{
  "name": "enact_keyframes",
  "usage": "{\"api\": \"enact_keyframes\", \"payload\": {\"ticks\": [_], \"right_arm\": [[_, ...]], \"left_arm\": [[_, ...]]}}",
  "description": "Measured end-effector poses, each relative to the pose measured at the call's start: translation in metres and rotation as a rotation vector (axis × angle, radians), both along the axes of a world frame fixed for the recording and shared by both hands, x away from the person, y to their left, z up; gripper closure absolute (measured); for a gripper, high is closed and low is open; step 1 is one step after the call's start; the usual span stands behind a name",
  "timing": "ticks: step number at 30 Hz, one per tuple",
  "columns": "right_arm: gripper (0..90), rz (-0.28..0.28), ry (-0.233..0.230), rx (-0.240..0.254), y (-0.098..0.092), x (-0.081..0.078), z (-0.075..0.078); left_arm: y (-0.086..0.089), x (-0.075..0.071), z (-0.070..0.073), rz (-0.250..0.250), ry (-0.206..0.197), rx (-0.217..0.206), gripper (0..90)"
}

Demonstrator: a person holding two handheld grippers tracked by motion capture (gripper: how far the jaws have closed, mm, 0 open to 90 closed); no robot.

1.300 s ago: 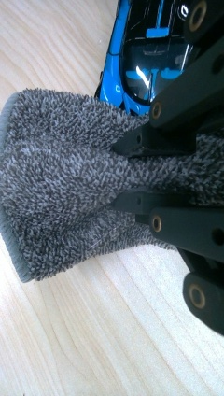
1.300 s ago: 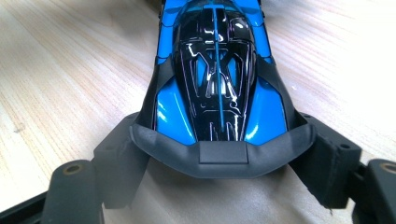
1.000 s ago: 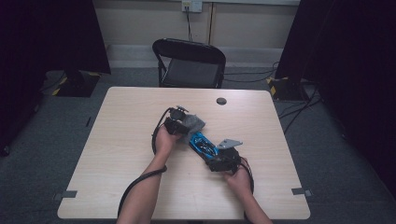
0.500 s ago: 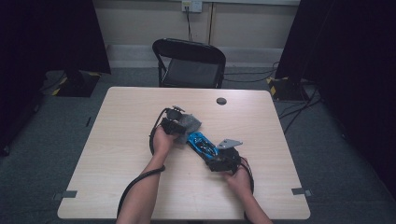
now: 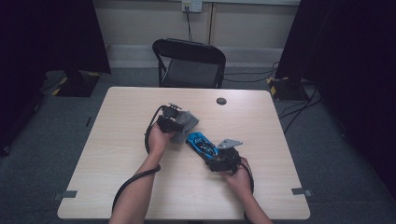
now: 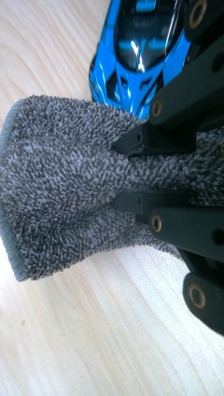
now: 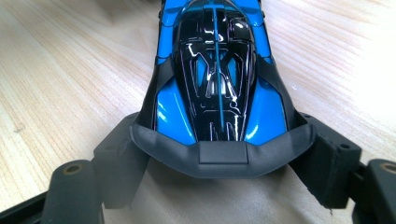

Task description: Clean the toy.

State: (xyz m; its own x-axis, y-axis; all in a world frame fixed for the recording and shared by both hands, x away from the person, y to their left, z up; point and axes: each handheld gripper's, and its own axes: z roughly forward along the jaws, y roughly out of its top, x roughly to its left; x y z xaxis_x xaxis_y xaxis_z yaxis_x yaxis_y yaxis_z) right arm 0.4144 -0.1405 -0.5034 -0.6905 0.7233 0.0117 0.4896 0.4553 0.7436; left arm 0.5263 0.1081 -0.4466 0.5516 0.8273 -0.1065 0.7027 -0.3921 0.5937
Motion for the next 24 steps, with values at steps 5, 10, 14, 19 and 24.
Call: {"api": "enact_keyframes", "payload": {"ticks": [5, 10, 14, 19, 24], "right_arm": [[24.9, 0.0, 0.0, 0.0, 0.0, 0.0, 0.0], [24.9, 0.0, 0.0, 0.0, 0.0, 0.0, 0.0], [24.9, 0.0, 0.0, 0.0, 0.0, 0.0, 0.0], [24.9, 0.0, 0.0, 0.0, 0.0, 0.0, 0.0], [24.9, 0.0, 0.0, 0.0, 0.0, 0.0, 0.0]], "left_arm": [[-0.003, -0.005, 0.012, -0.024, -0.003, -0.03, 76.1], [-0.01, -0.014, 0.018, -0.065, 0.001, -0.047, 76.2], [-0.016, -0.022, 0.021, -0.092, -0.002, -0.06, 76.2], [-0.024, -0.031, 0.025, -0.137, -0.006, -0.068, 76.4], [-0.033, -0.04, 0.028, -0.178, -0.011, -0.059, 76.5]]}}
